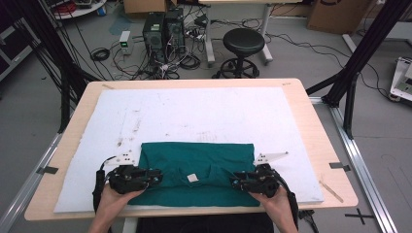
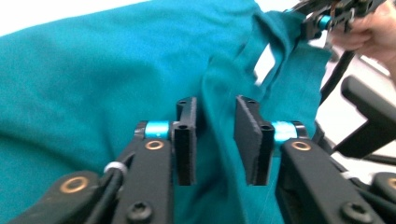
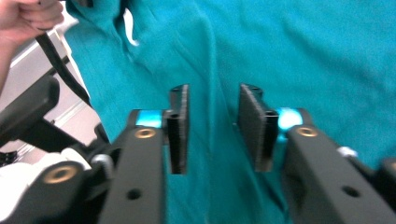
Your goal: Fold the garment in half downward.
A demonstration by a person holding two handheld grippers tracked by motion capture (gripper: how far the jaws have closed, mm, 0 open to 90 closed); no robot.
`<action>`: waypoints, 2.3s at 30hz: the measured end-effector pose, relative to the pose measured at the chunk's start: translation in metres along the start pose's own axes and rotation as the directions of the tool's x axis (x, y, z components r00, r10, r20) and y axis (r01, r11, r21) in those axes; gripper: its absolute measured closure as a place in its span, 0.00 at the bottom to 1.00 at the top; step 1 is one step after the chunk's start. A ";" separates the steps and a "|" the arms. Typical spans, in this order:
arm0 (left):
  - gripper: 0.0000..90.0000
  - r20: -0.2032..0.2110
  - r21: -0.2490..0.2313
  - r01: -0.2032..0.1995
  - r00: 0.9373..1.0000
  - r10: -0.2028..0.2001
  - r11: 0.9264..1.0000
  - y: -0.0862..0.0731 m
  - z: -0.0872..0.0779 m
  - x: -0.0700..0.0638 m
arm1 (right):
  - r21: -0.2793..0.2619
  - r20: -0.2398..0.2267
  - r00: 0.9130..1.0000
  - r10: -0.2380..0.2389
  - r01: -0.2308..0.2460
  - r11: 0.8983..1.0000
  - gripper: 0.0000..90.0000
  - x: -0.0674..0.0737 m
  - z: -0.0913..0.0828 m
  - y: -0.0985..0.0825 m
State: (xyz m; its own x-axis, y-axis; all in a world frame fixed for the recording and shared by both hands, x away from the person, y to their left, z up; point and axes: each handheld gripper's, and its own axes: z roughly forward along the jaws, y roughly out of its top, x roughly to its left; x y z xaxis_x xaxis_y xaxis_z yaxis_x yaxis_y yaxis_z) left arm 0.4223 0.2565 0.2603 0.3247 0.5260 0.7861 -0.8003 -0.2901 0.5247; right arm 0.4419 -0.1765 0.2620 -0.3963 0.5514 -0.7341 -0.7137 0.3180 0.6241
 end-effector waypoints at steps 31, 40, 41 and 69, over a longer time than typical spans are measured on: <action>0.56 -0.122 -0.029 -0.093 0.989 0.089 0.995 0.003 0.002 -0.023 | -0.080 0.036 0.998 -0.048 0.051 0.995 0.58 0.023 0.002 0.014; 0.37 -0.169 0.083 -0.175 0.968 0.187 0.981 -0.011 0.015 -0.031 | 0.038 0.142 0.981 -0.133 0.129 0.991 0.41 0.035 0.025 0.005; 0.35 -0.173 0.096 -0.178 0.966 0.193 0.979 -0.013 0.015 -0.031 | 0.049 0.150 0.978 -0.144 0.138 0.989 0.41 0.036 0.025 0.004; 0.67 -0.395 0.020 0.044 0.918 -0.032 0.999 0.002 -0.005 0.028 | -0.066 0.286 0.957 -0.038 0.059 0.996 0.42 0.005 -0.015 -0.005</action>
State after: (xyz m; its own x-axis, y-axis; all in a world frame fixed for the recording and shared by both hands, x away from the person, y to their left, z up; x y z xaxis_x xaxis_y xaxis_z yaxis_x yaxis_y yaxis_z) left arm 0.4274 0.2747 0.2816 0.1245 0.8083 0.5754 -0.7749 -0.2830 0.5652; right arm 0.4350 -0.1865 0.2514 -0.1870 0.7366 -0.6499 -0.7723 0.2986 0.5606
